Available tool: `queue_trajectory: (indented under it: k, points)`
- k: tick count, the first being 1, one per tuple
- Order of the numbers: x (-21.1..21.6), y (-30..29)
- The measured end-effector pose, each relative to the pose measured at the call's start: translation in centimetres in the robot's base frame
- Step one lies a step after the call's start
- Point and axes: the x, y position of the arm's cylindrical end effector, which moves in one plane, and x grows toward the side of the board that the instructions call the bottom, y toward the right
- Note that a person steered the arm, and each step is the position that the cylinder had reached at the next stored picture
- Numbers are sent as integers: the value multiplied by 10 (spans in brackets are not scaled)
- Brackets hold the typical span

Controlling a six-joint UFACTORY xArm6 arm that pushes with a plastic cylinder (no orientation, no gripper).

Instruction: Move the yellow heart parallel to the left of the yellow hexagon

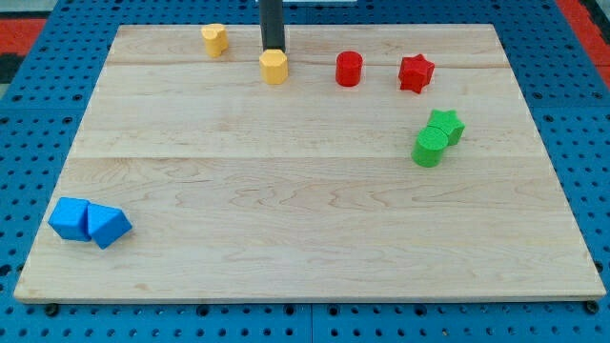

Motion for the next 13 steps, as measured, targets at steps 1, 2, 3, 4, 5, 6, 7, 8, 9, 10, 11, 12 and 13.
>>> queue_trajectory:
  k: [1,2,3,4,5,6,7,8,9,10,11,12,13]
  points:
    - [-3,-14]
    - [-41,12]
    - [-62,-9]
    - [-64,-63]
    - [-63,-113]
    - [-45,-110]
    - [-46,-111]
    - [-61,-100]
    - [-53,-66]
    - [-29,-68]
    - [-19,-83]
    - [-2,-83]
    - [3,-88]
